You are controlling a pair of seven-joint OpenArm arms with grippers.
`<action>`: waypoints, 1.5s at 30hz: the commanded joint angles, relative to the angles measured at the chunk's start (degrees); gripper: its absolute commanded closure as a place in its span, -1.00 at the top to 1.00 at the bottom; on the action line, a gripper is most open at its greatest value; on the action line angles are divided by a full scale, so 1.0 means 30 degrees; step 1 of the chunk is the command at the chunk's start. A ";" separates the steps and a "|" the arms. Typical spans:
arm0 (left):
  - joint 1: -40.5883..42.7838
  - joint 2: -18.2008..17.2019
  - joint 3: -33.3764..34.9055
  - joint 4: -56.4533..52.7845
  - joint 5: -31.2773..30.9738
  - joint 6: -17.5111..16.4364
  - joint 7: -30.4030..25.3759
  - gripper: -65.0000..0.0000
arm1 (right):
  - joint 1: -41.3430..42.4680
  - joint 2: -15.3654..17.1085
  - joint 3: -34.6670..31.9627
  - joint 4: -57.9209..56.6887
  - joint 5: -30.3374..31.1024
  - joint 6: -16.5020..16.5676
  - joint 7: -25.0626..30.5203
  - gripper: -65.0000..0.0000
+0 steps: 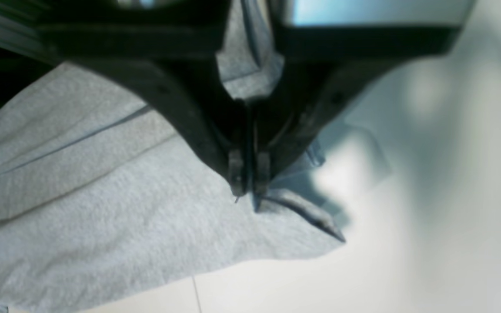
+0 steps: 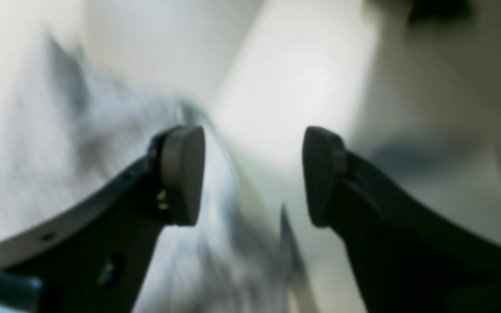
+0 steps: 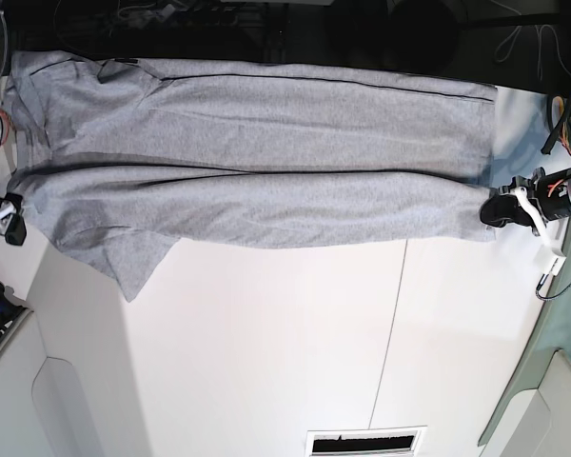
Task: Layout the t-shirt on the table in an organized manner, then fold the t-shirt properly
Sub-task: 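Release the folded hem and raise both grippers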
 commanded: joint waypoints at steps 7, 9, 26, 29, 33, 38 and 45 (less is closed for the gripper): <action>-0.0299 -0.0474 -0.0131 0.0270 -0.0342 -0.0172 0.0270 -1.00 | 0.4051 -0.1552 -0.0182 -0.2353 -0.3075 -0.0459 0.1239 0.09; -0.0299 -0.0474 -0.0131 0.0270 -0.0342 -0.0172 0.0270 -1.00 | 0.4976 -0.1843 -0.0576 -0.4619 -0.3956 -0.0459 0.2820 0.09; -0.0197 -0.0466 -0.0131 0.0262 -0.0335 -0.0172 0.0138 -1.00 | 0.6084 -0.3235 -0.1821 -1.1336 -0.6266 0.1902 0.6892 0.06; -0.0197 -0.0466 -0.0131 0.0262 -0.0204 -0.0172 0.0153 -1.00 | 0.6091 -0.3468 -0.1821 -1.1227 -0.6266 0.1909 0.6047 -0.30; -0.0197 -0.0466 -0.0131 0.0262 -0.0204 -0.0172 0.0146 -1.00 | 0.6091 -0.3745 -0.1814 -1.1103 -0.6142 0.1902 0.4677 -0.80; -0.0204 -0.0474 -0.0131 0.0262 -0.0299 -0.0172 0.0138 -1.00 | 0.6091 -0.3665 -0.1814 -1.1074 -0.6076 0.1872 0.4495 -1.00; -0.0204 -0.0670 -0.0138 0.0270 -0.2302 -0.0172 0.0991 -1.00 | 0.4874 -0.3031 -0.1807 -0.8349 -0.3300 0.1902 0.2390 -1.00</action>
